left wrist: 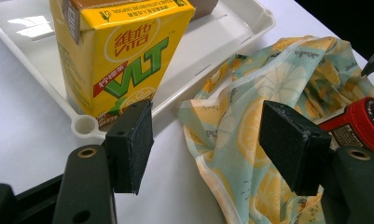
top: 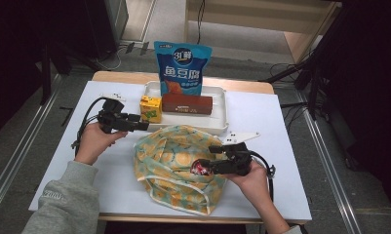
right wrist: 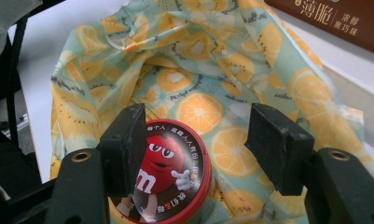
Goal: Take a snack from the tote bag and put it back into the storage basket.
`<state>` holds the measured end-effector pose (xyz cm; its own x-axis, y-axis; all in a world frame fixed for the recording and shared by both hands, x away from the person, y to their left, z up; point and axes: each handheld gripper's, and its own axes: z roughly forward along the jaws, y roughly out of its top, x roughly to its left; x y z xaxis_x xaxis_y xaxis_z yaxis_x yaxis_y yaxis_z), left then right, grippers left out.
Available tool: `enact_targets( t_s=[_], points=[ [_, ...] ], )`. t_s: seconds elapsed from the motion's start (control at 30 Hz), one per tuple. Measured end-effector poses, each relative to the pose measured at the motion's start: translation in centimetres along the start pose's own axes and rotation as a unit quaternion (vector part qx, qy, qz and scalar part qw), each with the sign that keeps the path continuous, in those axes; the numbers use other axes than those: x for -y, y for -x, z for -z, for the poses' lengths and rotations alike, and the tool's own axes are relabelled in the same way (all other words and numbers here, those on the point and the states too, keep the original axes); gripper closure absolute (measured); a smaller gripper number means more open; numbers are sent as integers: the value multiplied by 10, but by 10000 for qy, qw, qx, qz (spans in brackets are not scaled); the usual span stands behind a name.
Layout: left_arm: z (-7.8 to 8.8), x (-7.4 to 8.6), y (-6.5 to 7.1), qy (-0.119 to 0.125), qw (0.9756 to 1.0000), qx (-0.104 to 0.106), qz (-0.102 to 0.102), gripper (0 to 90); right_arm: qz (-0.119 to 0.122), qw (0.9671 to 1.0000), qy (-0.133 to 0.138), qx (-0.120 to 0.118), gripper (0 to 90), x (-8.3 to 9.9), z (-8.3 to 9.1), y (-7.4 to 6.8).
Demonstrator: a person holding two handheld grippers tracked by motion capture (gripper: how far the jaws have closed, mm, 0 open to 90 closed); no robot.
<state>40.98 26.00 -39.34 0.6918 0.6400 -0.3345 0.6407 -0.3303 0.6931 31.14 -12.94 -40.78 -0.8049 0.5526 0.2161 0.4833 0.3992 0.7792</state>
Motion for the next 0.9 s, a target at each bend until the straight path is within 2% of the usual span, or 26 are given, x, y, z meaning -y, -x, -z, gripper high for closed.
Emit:
enact_targets(
  t_s=[0.13,0.4,0.53,0.9],
  points=[
    [0,0,0,16,10000,-3,-27,357,68,10000,-27,13,381,1,-3,-3],
    [-2,0,0,-6,10000,3,-38,357,27,10000,-55,17,367,2,-9,-8],
    [-4,-1,0,-20,10000,-6,-64,357,69,9998,-107,155,359,3,-13,-11],
    [-6,-1,-1,2,10000,29,-44,357,-167,9997,-103,154,319,7,-18,-16]
  ],
)
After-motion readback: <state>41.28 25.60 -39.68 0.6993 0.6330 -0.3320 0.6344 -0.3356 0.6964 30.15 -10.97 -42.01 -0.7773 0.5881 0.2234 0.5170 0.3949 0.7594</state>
